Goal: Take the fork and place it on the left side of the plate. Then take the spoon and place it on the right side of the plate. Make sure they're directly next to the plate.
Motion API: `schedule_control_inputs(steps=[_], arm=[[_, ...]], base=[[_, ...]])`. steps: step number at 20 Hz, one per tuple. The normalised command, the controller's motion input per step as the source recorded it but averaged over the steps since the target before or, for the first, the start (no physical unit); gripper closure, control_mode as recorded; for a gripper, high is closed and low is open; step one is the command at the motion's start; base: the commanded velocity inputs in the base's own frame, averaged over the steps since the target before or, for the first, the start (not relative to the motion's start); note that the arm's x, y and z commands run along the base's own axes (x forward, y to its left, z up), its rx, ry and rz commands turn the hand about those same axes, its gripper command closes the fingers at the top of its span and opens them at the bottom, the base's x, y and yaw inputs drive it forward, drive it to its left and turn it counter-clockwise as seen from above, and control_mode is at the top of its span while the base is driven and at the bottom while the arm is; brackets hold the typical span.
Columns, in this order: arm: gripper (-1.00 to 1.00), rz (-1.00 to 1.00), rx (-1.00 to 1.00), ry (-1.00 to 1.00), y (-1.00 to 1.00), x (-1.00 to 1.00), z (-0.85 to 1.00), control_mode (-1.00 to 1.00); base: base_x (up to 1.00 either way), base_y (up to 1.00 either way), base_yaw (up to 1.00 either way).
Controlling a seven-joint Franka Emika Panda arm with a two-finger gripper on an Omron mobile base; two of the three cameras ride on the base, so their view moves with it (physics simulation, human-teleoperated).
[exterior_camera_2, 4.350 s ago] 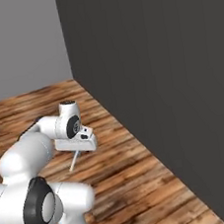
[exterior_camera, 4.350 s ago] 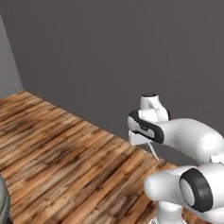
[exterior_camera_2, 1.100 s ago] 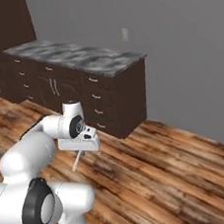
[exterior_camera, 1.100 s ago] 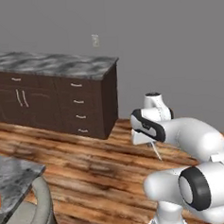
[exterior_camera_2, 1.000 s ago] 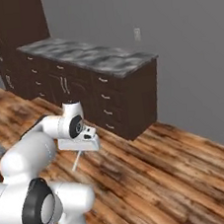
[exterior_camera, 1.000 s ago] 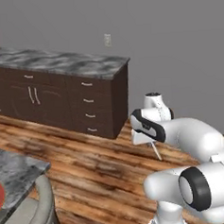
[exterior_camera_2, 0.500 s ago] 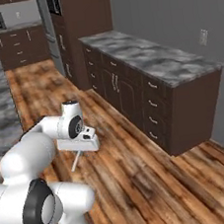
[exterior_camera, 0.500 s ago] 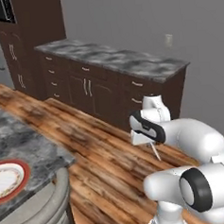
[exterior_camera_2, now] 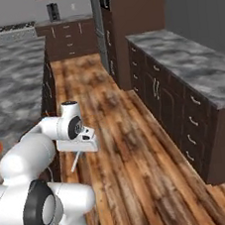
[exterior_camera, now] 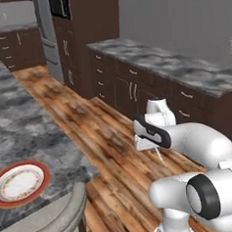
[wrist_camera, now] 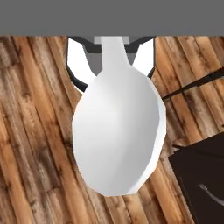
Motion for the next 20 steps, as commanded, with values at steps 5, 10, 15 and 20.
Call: schedule_control_inputs(steps=[5,10,15,20], arm=[[1.0,0.0,0.0,0.0,0.0,0.0,0.0,1.0],[1.0,0.0,0.0,0.0,0.0,0.0,0.0,1.0],[1.0,0.0,0.0,0.0,0.0,0.0,0.0,1.0],[1.0,0.0,0.0,0.0,0.0,0.0,0.0,1.0]], base=[[0.62,-0.06,0.56],[0.53,-0.05,0.64],[0.42,-0.11,0.49],[0.07,-0.04,0.1]])
